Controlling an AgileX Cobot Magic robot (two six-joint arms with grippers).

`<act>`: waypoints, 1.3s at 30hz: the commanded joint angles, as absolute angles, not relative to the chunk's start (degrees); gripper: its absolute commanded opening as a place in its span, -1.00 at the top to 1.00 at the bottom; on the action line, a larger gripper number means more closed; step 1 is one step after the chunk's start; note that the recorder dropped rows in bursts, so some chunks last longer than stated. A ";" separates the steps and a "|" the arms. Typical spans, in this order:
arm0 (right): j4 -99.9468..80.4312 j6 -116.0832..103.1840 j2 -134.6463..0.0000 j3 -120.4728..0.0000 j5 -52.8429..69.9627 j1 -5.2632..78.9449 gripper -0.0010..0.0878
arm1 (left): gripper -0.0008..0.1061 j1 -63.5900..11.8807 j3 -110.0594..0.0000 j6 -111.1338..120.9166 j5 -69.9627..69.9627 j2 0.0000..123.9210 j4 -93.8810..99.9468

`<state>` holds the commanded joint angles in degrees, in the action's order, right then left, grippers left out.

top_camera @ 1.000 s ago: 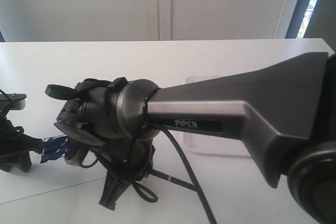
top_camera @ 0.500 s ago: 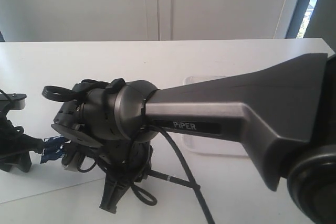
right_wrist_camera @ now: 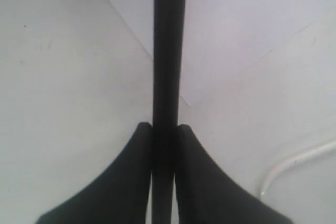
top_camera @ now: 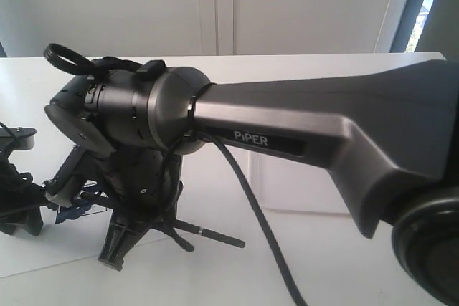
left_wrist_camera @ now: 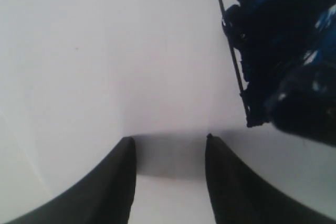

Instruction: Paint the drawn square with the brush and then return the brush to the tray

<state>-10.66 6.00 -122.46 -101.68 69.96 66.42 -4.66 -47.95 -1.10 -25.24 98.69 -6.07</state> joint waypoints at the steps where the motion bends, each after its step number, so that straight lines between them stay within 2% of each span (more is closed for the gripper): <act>1: -10.37 5.99 -122.46 -101.68 69.96 66.17 0.98 | 0.08 -4.66 -47.95 -1.10 -25.24 98.69 -6.07; 39: -8.31 4.82 -125.25 -98.95 69.96 63.78 0.98 | 0.08 -4.66 -47.95 -1.22 -25.04 98.69 -6.59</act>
<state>-8.31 4.82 -125.25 -98.95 69.96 63.78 -4.66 -47.95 -1.22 -25.04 98.69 -6.59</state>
